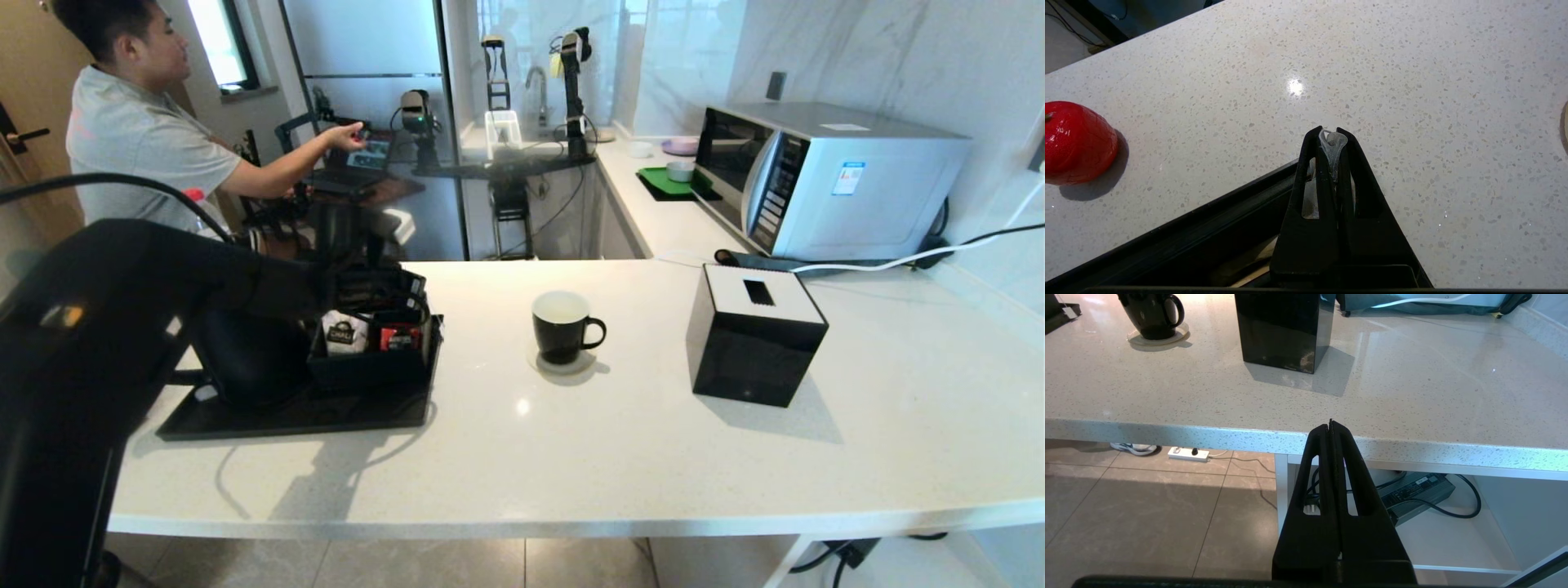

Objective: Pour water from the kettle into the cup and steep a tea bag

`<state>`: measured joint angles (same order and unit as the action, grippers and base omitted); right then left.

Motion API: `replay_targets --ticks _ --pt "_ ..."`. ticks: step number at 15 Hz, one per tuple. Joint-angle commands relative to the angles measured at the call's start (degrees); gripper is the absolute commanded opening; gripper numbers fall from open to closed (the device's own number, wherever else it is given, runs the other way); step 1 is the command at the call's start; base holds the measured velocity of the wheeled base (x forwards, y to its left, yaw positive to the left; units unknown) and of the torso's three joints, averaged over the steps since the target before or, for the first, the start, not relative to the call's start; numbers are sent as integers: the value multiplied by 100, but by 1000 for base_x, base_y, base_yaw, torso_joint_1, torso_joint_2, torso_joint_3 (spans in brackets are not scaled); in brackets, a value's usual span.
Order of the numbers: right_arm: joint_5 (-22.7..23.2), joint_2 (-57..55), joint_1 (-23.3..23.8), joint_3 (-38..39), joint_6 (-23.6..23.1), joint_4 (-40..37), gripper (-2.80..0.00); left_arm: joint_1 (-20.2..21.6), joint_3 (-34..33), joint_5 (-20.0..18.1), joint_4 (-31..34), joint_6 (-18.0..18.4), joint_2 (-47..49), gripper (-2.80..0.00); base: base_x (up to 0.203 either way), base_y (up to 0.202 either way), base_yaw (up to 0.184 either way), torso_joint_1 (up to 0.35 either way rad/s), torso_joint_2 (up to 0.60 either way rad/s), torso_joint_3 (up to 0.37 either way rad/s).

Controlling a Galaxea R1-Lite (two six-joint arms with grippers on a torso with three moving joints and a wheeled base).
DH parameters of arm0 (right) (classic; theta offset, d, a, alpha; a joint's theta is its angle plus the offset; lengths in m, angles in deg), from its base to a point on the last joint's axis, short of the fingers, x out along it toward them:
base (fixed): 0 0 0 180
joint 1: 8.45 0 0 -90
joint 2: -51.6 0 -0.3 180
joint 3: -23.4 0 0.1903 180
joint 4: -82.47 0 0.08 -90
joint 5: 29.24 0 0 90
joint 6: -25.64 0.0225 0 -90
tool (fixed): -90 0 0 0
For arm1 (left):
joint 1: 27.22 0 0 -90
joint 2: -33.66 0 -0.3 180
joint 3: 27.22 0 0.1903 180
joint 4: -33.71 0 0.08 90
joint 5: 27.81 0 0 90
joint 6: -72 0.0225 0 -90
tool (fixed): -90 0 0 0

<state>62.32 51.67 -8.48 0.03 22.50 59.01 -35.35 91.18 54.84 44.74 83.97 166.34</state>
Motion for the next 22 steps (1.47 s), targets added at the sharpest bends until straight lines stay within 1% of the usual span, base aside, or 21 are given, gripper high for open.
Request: replay_targets --ticks 1,5,8,10,13,15,18,20,22 --pt "2 -7 -5 0 -3 1 -280 22 15 -3 -14 7 -49 -280 0 0 0 0 0 0" --pt "2 -7 2 0 -4 1 -280 57 -14 -3 -23 15 -235 -280 0 0 0 0 0 0" --pt "2 -7 -6 0 -3 1 -280 57 -161 3 -111 33 -405 -280 0 0 0 0 0 0" --pt "2 -7 -4 0 -3 1 -280 57 -416 -1 -400 33 -539 -280 0 0 0 0 0 0" --pt "2 -7 -6 0 -3 1 -280 61 -777 -12 -1168 17 -709 -280 0 0 0 0 0 0" --pt "2 -7 -5 0 -3 1 -280 143 -1002 -37 -1371 16 -927 -280 0 0 0 0 0 0" --pt "2 -7 2 0 -3 1 -280 340 -1439 -212 -1410 1 -1428 -280 0 0 0 0 0 0" --pt "2 -7 2 0 -3 1 -280 435 -1666 -498 -1416 -31 -1743 -280 0 0 0 0 0 0" --pt "2 -7 -6 0 -3 1 -280 436 -1902 -625 -1433 -162 -2047 -280 0 0 0 0 0 0"
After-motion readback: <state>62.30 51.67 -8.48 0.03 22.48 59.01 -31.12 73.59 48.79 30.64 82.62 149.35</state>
